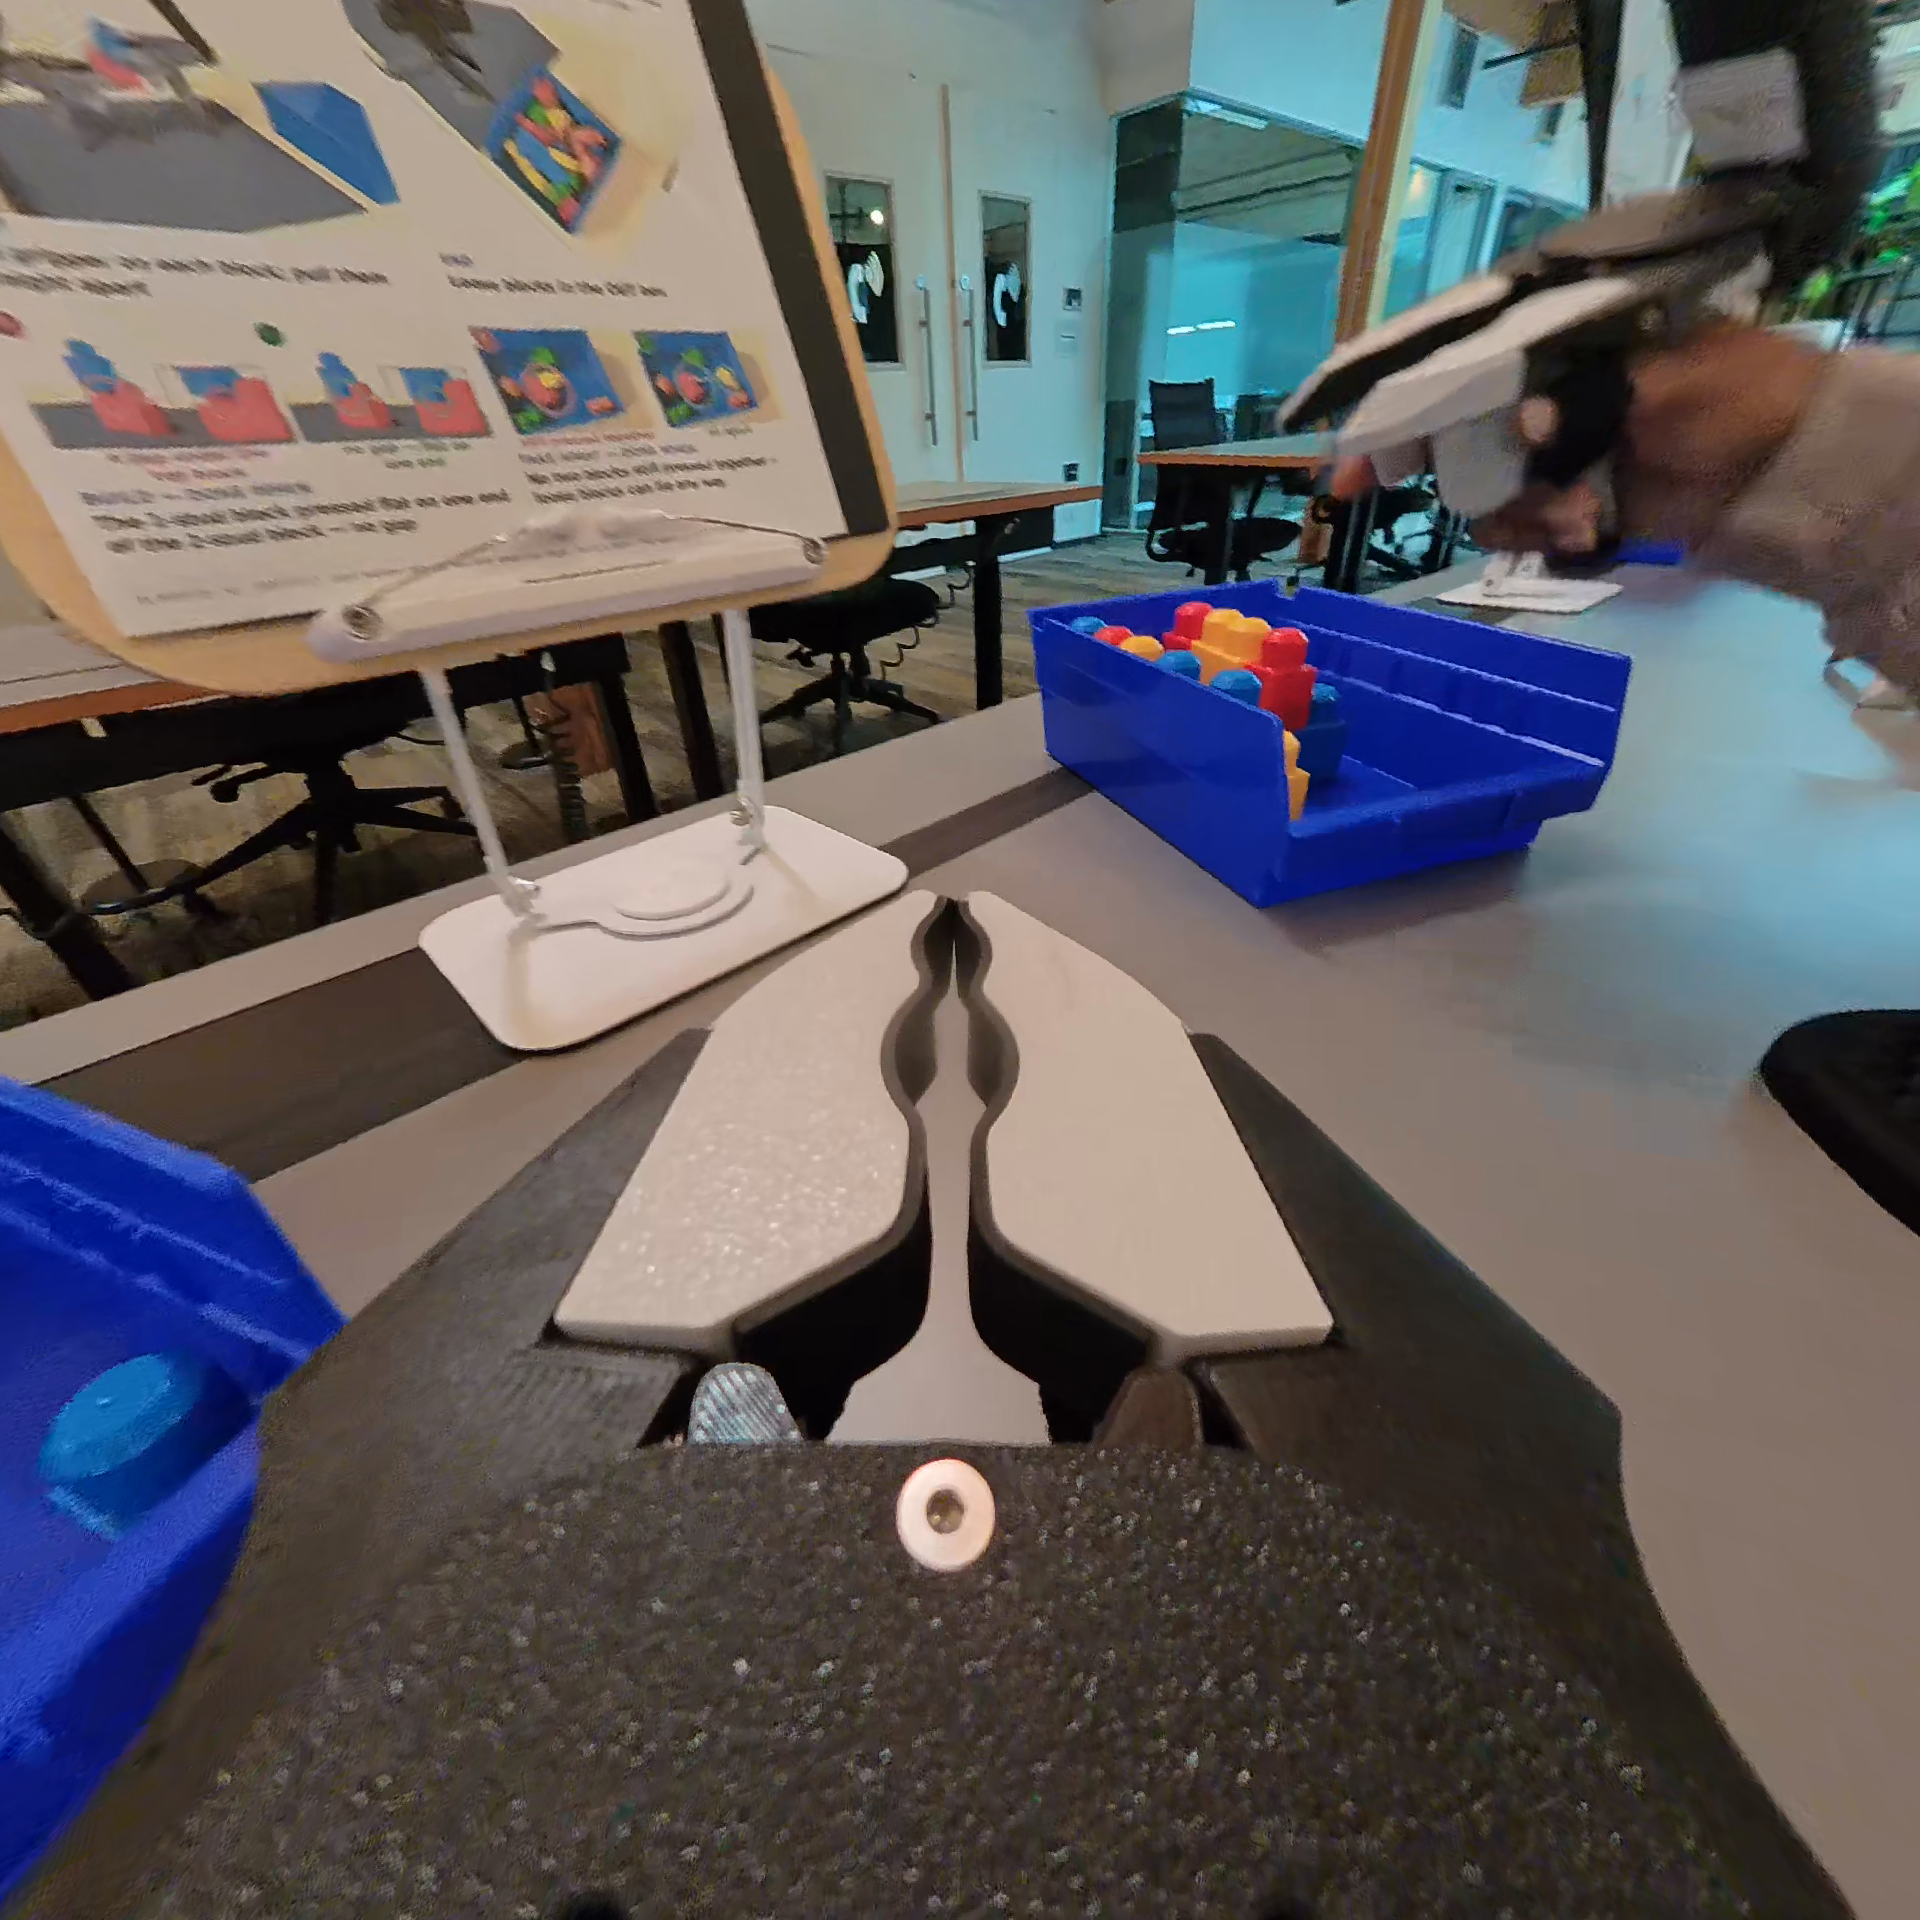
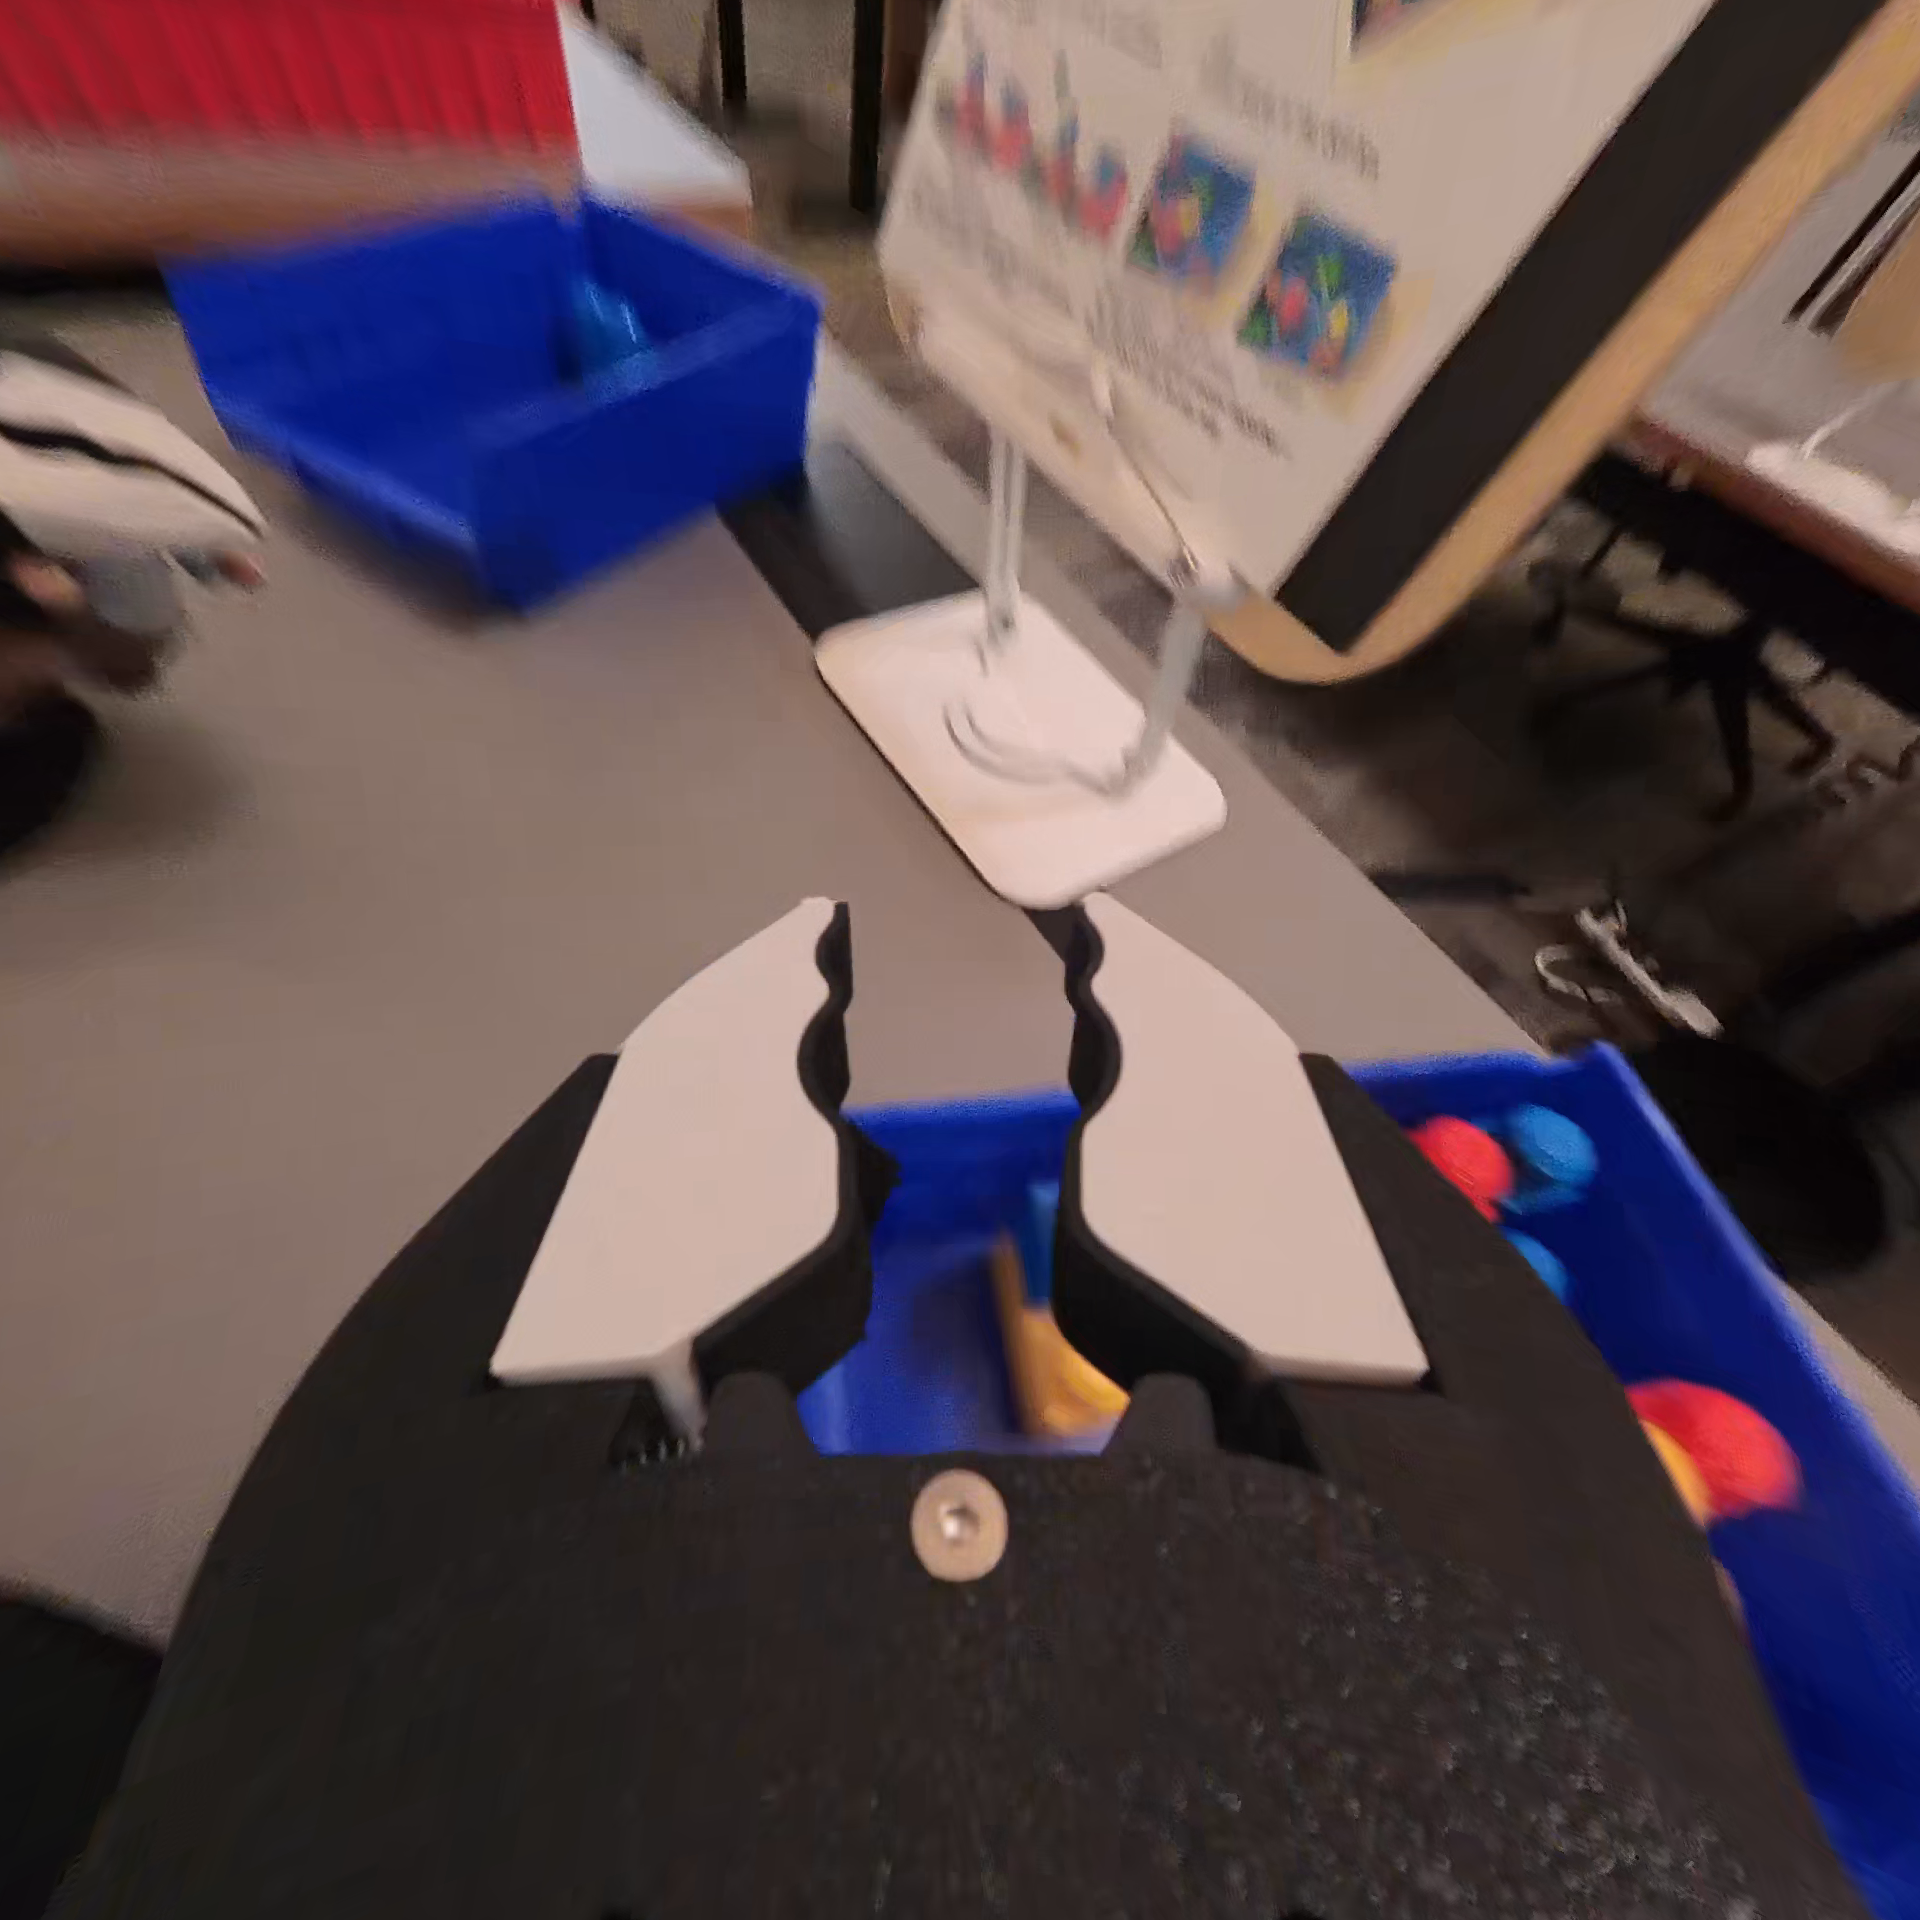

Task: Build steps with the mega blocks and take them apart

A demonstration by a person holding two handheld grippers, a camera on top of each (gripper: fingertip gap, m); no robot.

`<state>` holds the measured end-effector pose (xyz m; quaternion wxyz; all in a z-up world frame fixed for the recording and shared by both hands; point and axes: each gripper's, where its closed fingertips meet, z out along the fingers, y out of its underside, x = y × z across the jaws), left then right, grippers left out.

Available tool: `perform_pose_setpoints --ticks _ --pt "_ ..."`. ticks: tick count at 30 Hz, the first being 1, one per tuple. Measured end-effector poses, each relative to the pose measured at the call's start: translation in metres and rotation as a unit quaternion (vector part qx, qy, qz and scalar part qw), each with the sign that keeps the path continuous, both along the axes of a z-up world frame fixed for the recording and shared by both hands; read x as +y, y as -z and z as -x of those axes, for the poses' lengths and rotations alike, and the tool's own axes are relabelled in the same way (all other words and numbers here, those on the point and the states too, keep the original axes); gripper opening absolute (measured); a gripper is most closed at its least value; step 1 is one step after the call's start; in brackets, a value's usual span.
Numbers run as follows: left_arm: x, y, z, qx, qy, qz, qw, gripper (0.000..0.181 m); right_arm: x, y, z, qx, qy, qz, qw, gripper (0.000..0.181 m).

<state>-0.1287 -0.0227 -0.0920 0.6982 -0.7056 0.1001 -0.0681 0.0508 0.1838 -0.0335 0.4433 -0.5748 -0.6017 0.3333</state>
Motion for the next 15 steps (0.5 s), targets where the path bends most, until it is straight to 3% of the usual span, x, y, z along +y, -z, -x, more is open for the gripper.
perform_pose_setpoints --ticks 1,3,7,12,15 --pt "-0.001 -0.003 0.006 -0.003 -0.007 -0.005 1.000 0.000 -0.017 -0.001 0.006 0.043 0.000 0.013 0.999 0.037" --pt "-0.003 -0.009 0.017 -0.011 -0.024 -0.012 1.000 0.000 -0.052 0.007 0.018 0.120 -0.005 0.063 0.991 0.031" --pt "-0.007 -0.023 0.046 -0.009 -0.061 -0.029 0.998 0.000 -0.089 0.052 0.031 0.185 0.034 0.118 0.975 0.025" --pt "-0.013 -0.041 0.116 -0.031 -0.144 -0.025 0.989 0.000 -0.084 0.079 0.026 0.181 0.089 0.108 0.973 0.009" --pt "-0.011 -0.031 0.165 -0.054 -0.189 0.030 0.980 0.015 -0.078 0.077 0.019 0.186 0.103 0.102 0.972 0.000"
